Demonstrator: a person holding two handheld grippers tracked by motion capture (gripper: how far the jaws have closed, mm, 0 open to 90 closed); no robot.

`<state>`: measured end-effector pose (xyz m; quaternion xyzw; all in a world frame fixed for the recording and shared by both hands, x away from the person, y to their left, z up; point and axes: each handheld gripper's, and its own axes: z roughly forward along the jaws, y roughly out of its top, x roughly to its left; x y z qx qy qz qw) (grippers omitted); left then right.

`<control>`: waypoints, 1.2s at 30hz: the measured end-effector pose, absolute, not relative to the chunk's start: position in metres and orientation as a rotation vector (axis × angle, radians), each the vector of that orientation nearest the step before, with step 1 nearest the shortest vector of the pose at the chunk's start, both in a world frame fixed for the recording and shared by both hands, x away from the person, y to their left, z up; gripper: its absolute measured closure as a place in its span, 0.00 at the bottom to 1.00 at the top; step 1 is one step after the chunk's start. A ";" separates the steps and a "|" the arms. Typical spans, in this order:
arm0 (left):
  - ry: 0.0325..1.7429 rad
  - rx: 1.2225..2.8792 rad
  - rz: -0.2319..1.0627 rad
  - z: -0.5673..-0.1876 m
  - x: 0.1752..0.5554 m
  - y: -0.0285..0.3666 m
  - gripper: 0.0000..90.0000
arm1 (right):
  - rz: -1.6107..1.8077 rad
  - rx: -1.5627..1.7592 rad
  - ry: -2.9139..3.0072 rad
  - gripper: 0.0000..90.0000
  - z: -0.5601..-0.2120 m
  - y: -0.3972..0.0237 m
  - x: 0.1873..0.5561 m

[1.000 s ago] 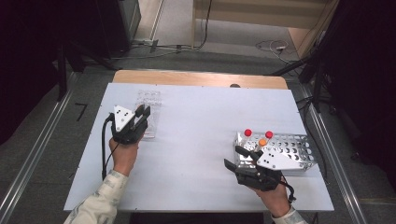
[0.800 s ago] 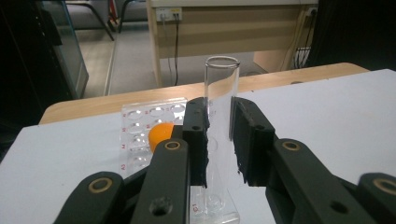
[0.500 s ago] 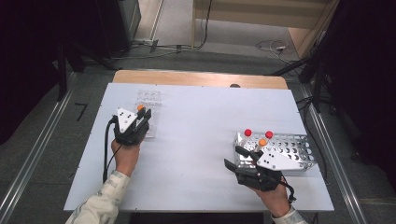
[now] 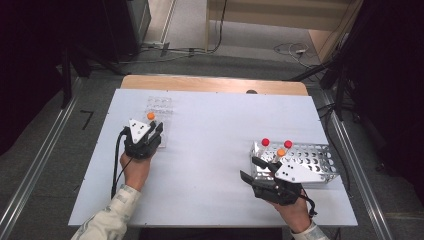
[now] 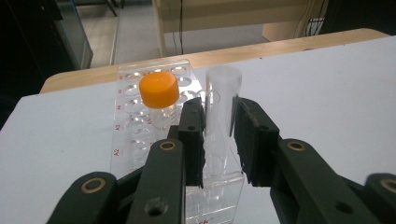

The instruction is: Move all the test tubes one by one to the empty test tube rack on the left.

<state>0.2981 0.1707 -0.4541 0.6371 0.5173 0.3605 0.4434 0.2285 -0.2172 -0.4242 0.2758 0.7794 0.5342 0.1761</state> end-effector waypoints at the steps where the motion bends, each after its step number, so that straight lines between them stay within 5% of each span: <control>1: 1.282 1.580 0.894 -0.454 0.298 0.171 0.80 | 1.513 0.781 2.207 0.43 -0.424 -0.217 0.228; 10: 1.285 1.567 0.883 -0.451 0.294 0.172 0.72 | 1.507 0.786 2.201 0.43 -0.424 -0.219 0.228; 22: 1.264 1.548 0.818 -0.439 0.275 0.165 0.26 | 1.504 0.839 2.123 0.43 -0.419 -0.240 0.228; 36: 1.213 1.580 0.764 -0.445 0.252 0.153 0.22 | 1.390 0.924 1.957 0.45 -0.421 -0.272 0.237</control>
